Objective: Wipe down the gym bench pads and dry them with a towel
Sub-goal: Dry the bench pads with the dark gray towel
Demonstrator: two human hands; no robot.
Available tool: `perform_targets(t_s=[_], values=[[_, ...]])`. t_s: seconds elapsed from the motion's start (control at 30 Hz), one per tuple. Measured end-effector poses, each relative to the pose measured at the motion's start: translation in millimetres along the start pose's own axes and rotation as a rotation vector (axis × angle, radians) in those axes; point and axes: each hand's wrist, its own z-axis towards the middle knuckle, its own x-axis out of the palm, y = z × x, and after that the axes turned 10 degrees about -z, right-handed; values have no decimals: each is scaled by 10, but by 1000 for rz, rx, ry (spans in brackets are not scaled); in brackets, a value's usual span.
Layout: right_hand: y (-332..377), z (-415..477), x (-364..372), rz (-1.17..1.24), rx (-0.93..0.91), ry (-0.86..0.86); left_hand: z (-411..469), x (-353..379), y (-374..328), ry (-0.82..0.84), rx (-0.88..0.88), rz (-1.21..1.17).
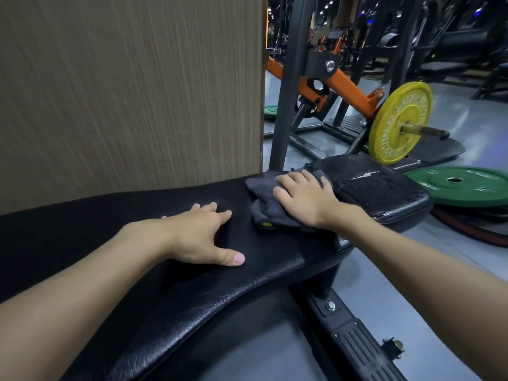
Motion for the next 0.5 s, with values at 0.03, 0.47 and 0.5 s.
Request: perform_targets(t_s=[0.03, 0.47, 0.5], values=[[-34, -169, -18, -6, -2, -10, -7, 1, -4, -1, 0, -4], [-106, -937, -154, -83, 15, -5, -88, 46, -56, -19, -15, -35], [-101, -802, -145, -79, 20, 5, -79, 45, -51, -19, -15, -35]])
